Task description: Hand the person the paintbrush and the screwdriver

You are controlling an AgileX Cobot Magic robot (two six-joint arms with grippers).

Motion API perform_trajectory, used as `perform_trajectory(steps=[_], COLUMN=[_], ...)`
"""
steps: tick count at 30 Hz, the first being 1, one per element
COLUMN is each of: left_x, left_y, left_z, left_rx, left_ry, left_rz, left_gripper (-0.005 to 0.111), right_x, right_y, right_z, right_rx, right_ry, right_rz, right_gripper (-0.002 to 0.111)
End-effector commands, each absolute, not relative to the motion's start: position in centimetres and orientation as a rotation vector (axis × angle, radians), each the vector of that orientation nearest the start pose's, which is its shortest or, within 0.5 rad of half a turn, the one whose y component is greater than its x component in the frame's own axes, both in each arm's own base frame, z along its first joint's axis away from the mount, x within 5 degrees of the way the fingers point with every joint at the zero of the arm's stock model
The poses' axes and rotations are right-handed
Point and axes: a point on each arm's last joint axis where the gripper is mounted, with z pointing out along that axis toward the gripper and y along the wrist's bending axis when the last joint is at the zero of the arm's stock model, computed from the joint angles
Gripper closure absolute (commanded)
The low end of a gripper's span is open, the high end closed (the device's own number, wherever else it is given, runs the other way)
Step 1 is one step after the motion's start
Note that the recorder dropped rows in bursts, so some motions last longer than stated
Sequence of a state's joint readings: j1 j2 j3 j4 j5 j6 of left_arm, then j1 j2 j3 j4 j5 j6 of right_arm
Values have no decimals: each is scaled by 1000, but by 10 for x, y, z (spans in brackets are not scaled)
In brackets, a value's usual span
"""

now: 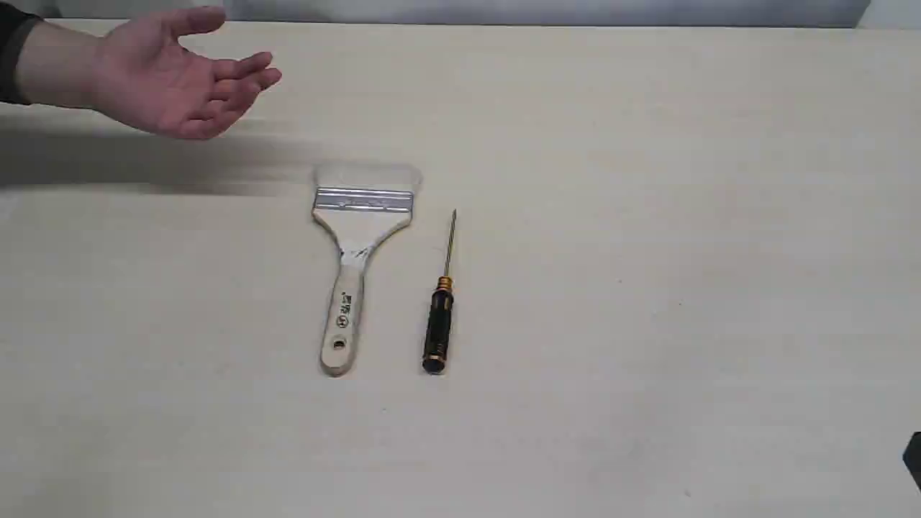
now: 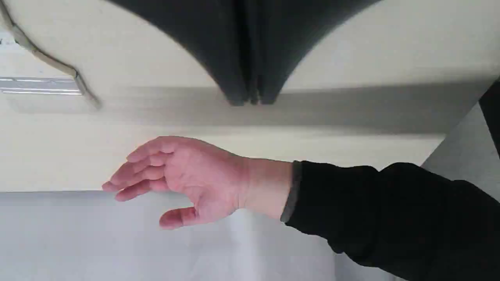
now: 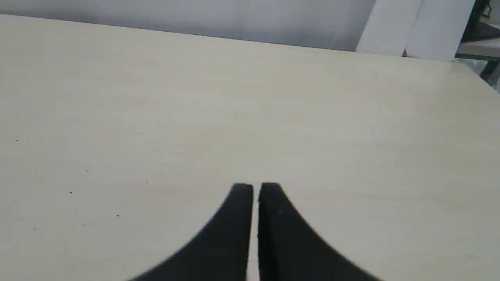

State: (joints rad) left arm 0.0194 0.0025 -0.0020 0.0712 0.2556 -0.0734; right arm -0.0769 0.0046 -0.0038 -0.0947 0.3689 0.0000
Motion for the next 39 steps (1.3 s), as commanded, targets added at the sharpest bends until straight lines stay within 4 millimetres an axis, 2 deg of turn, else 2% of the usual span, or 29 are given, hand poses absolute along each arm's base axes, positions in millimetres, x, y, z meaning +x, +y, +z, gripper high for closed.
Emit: perform_trajectory(steps=[1, 6, 14, 22, 25, 27, 30, 32, 34, 39], left_x=[55, 55, 55, 55, 55, 55, 55, 55, 55, 55], left_y=[2, 2, 2, 2, 2, 2, 2, 2, 2, 2], left_z=[191, 191, 191, 191, 191, 191, 191, 191, 191, 191], left_rx=[-31, -31, -28, -28, -28, -28, -28, -28, -28, -31], left_ry=[1733, 1733, 1732, 1732, 1732, 1732, 1732, 1732, 1732, 1733], left_rz=[15, 15, 18, 18, 18, 18, 18, 18, 18, 15], left_gripper=[107, 107, 107, 107, 107, 107, 107, 107, 107, 107], right_x=[53, 54, 56, 56, 56, 55, 53, 51, 49, 51], right_y=[-7, -8, -5, -5, -4, -3, -5, -8, -12, -13], right_z=[181, 185, 210, 211, 216, 223, 230, 235, 238, 231], right_rx=[11, -12, -34, -35, -44, -11, 126, 310, 437, 575], right_ry=[1841, 1804, 1525, 1514, 1452, 1377, 1285, 1201, 1134, 1165], right_rz=[-149, -178, -170, -169, -173, -130, 25, 218, 340, 466], right_gripper=[104, 104, 104, 104, 104, 104, 104, 104, 104, 104])
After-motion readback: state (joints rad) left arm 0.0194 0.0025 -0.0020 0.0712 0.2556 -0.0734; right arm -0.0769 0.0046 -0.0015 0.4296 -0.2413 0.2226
